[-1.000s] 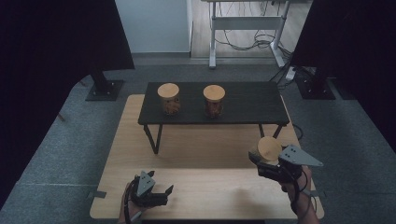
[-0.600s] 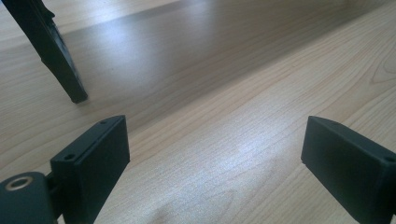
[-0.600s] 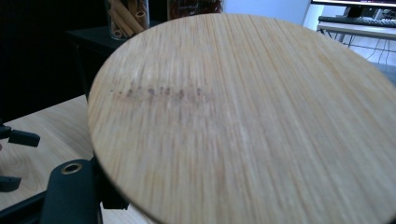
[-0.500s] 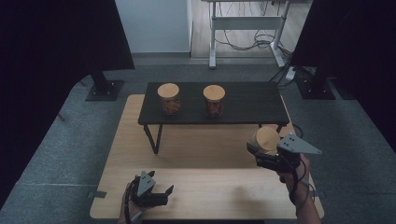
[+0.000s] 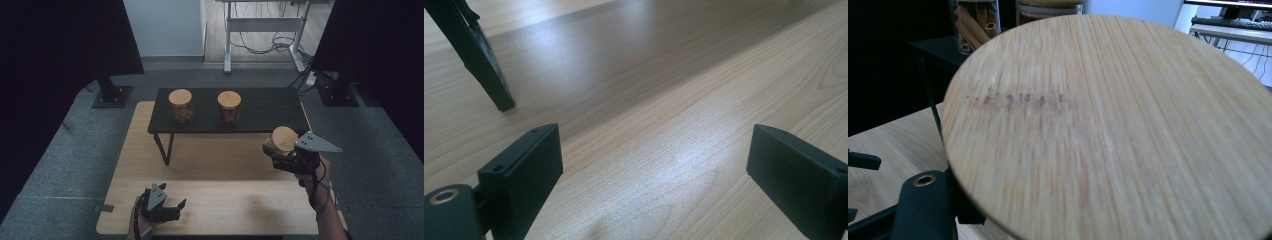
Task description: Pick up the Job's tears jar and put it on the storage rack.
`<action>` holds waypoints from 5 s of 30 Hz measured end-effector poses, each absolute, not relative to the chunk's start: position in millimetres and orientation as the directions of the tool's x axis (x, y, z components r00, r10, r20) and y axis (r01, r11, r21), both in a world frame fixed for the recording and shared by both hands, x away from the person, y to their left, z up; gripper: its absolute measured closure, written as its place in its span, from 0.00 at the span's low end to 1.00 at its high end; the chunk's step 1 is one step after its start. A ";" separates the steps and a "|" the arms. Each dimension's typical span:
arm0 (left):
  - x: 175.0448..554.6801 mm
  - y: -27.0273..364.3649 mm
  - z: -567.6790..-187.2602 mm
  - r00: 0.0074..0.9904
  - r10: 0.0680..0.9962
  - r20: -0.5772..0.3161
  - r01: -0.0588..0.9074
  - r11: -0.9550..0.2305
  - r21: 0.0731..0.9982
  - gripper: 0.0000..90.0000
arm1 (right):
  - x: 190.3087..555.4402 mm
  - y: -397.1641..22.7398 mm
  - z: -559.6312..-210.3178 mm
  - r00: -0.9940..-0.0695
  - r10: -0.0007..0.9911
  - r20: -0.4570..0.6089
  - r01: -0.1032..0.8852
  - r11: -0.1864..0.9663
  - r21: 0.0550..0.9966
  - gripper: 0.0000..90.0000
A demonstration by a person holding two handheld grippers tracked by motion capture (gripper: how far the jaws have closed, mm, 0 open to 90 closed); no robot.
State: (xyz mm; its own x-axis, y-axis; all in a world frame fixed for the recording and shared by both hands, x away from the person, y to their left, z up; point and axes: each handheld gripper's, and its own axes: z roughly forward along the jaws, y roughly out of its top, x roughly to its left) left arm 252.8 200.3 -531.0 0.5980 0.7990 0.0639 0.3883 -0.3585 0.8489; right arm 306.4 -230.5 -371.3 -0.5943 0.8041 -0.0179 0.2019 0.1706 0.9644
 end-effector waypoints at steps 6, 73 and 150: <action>252.7 200.2 -530.8 0.598 0.799 0.064 0.388 -0.358 0.849 0.08 | 308.0 -229.6 -366.0 -0.594 0.804 -0.024 0.199 0.175 0.964 0.28; 254.7 205.3 -529.9 0.587 0.808 0.061 0.392 -0.349 0.851 0.08 | 386.7 -218.4 -339.9 -0.548 0.836 -0.026 0.245 0.190 0.951 0.28; 253.4 205.2 -529.7 0.579 0.812 0.072 0.394 -0.357 0.847 0.08 | 408.5 -212.5 -365.7 -0.433 0.901 -0.002 0.292 0.143 0.946 0.12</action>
State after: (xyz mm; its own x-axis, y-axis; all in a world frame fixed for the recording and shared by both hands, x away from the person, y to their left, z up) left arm 253.4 205.2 -529.7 0.5794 0.8118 0.0722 0.3940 -0.3566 0.8471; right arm 408.5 -212.5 -365.7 -0.4330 0.9014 -0.0022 0.2920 0.1426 0.9457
